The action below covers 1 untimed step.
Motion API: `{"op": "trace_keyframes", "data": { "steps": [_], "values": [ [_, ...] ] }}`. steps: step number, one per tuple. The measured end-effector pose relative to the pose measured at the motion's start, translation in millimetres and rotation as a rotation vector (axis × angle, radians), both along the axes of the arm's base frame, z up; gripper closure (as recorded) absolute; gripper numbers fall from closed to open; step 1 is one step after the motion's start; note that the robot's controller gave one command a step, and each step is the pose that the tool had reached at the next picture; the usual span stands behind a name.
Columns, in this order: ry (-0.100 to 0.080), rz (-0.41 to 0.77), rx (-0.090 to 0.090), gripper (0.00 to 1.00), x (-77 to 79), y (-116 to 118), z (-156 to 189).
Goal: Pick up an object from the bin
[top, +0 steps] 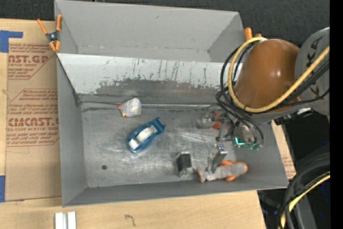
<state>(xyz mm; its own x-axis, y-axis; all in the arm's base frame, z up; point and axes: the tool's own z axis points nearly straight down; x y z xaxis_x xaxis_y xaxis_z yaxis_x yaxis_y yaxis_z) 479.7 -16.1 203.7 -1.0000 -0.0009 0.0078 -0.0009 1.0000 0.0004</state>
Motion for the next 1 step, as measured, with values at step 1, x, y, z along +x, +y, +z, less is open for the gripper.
{"op": "trace_keyframes", "data": {
  "steps": [1],
  "values": [
    [-0.008, 0.000, 0.000, 0.00, 1.8, 0.0, 3.8]
  ]
}}
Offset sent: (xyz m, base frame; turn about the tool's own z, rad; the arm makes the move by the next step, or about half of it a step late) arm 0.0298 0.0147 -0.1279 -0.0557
